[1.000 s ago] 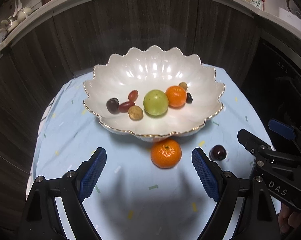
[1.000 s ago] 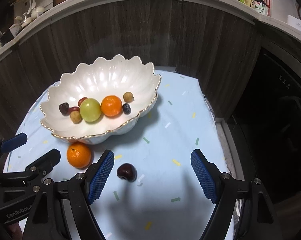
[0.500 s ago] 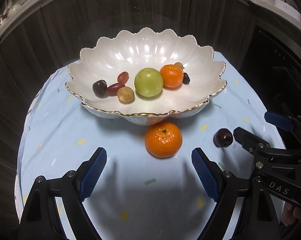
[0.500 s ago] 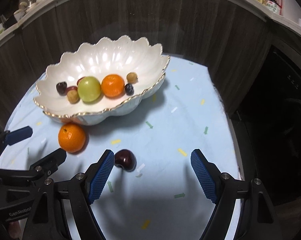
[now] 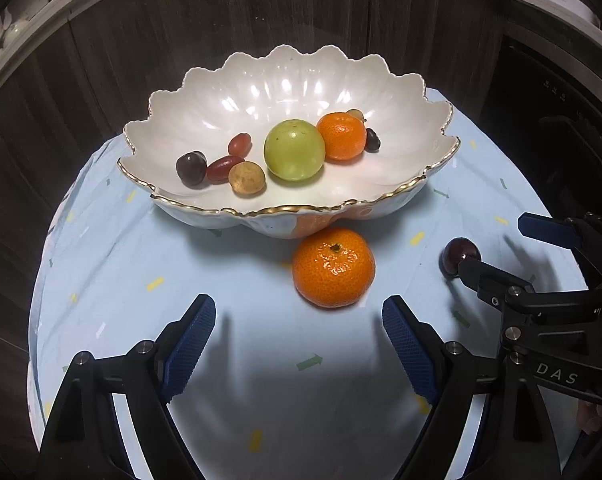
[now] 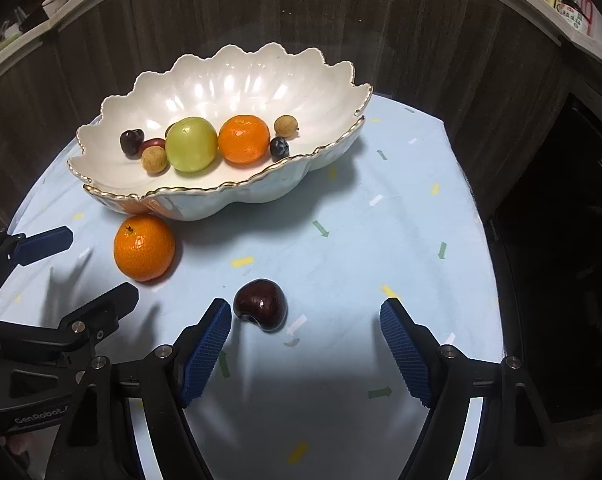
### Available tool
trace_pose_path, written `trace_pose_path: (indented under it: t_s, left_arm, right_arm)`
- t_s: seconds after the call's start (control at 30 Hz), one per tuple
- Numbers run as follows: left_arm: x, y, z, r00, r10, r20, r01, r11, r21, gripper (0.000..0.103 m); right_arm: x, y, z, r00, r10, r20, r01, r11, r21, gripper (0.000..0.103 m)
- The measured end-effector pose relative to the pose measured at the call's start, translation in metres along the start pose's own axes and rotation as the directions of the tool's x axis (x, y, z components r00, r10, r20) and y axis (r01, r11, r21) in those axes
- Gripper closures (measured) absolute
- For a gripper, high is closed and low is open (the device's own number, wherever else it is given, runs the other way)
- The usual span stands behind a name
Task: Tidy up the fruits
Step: 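Withdraw both open grippers toward the mandarin and dark red cherry on the cloth, then grasp the mandarin with the left gripper while the right gripper grasps the dark red cherry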
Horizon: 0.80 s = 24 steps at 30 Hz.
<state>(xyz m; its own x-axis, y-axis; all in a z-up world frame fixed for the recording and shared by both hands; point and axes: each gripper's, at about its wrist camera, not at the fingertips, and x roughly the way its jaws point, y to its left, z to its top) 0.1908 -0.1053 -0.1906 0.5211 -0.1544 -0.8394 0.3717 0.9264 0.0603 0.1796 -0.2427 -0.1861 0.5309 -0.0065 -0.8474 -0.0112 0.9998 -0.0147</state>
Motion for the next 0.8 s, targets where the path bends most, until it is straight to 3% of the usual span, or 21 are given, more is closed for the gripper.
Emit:
trace_pose_path:
  t_s: [0.2,0.33,0.5,0.67,0.8]
  left_arm:
    - [0.006,0.005,0.001,1.0,-0.024,0.003,0.024,1.0,-0.003,0.023]
    - [0.01,0.006,0.005,0.999,-0.035,0.009,0.035,0.999,-0.002,0.023]
    - [0.016,0.006,0.011,0.998,-0.055,0.007,0.055,0.998,0.002,0.023]
    - [0.021,0.002,0.015,0.998,-0.068,0.009,0.068,0.998,0.016,0.023]
    - [0.026,0.002,0.017,0.996,-0.09,0.0,0.09,0.996,0.006,0.029]
  right_arm:
    - [0.004,0.004,0.0,1.0,0.003,-0.001,-0.003,1.0,-0.023,0.03]
    - [0.009,0.01,-0.003,1.0,0.019,-0.006,-0.019,0.998,-0.055,0.038]
    - [0.013,0.006,-0.001,0.999,0.034,-0.008,-0.034,0.999,-0.034,0.04]
    - [0.018,0.004,-0.001,0.998,0.064,-0.008,-0.064,0.997,-0.031,0.049]
    - [0.022,0.002,0.0,0.997,0.075,-0.005,-0.075,0.997,-0.027,0.052]
